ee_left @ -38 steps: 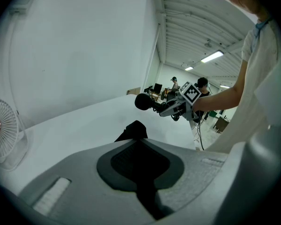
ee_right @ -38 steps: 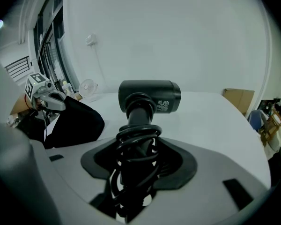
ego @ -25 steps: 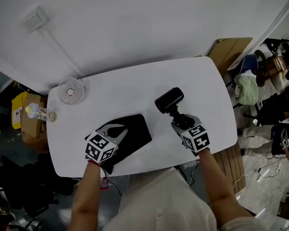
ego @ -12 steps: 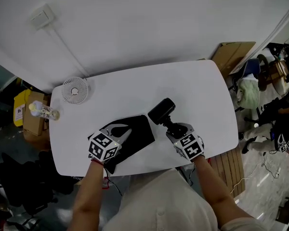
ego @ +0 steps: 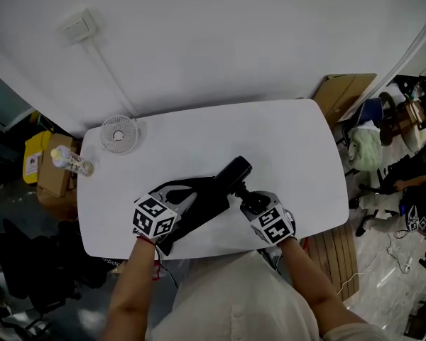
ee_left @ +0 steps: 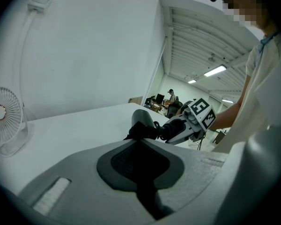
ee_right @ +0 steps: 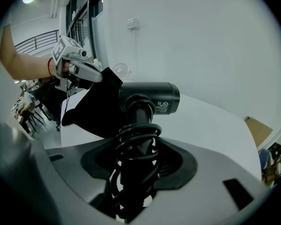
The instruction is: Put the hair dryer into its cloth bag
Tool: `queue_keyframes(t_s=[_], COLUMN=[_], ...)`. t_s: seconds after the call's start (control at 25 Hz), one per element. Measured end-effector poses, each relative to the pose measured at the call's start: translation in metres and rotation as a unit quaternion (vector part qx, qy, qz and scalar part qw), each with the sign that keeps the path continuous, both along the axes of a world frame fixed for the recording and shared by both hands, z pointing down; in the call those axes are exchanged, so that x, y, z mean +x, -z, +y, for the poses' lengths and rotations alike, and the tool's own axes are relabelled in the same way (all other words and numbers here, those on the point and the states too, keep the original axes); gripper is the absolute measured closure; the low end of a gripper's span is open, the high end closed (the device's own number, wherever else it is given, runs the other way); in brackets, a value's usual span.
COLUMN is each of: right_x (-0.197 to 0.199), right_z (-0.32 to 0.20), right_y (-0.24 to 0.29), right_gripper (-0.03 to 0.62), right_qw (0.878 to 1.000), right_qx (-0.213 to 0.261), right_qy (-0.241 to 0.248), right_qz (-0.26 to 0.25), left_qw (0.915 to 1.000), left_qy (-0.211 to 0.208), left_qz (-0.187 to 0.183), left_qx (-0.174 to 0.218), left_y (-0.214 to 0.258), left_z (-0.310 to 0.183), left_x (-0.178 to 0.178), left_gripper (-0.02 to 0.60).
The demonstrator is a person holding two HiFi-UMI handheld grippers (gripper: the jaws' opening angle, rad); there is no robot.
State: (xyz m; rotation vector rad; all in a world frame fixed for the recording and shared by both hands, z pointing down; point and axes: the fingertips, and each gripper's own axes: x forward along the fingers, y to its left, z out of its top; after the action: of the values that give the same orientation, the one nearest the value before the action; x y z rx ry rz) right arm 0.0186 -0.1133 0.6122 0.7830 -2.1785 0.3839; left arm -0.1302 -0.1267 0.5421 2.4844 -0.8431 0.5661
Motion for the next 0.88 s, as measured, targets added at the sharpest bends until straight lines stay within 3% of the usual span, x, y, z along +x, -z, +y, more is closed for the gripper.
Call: queue_keyframes(t_s=[0.24, 0.64, 0.88], right_x=[-0.002, -0.014, -0.022], right_z=[0.009, 0.017, 0.028], right_y=[-0.004, -0.018, -0.016], right_gripper=[0.367, 0.367, 0.367], right_qw=[0.998, 0.998, 0.997], right_qx=[0.022, -0.027, -0.015], right_qy=[0.026, -0.013, 0.027], right_qz=[0.046, 0.057, 0.077], left_qw=[0.9997, 0.9998, 0.9996], left_qy=[0.012, -0.003, 0.007], left_qz=[0.02, 0.017, 0.024], left_qx=[-0.006, -0.01, -0.015], left_y=[0.005, 0.004, 0.004], left_z=[0.0, 0.005, 0.0], left_x=[-0.003, 0.011, 0.01], left_gripper=[0.561, 0.561, 0.561])
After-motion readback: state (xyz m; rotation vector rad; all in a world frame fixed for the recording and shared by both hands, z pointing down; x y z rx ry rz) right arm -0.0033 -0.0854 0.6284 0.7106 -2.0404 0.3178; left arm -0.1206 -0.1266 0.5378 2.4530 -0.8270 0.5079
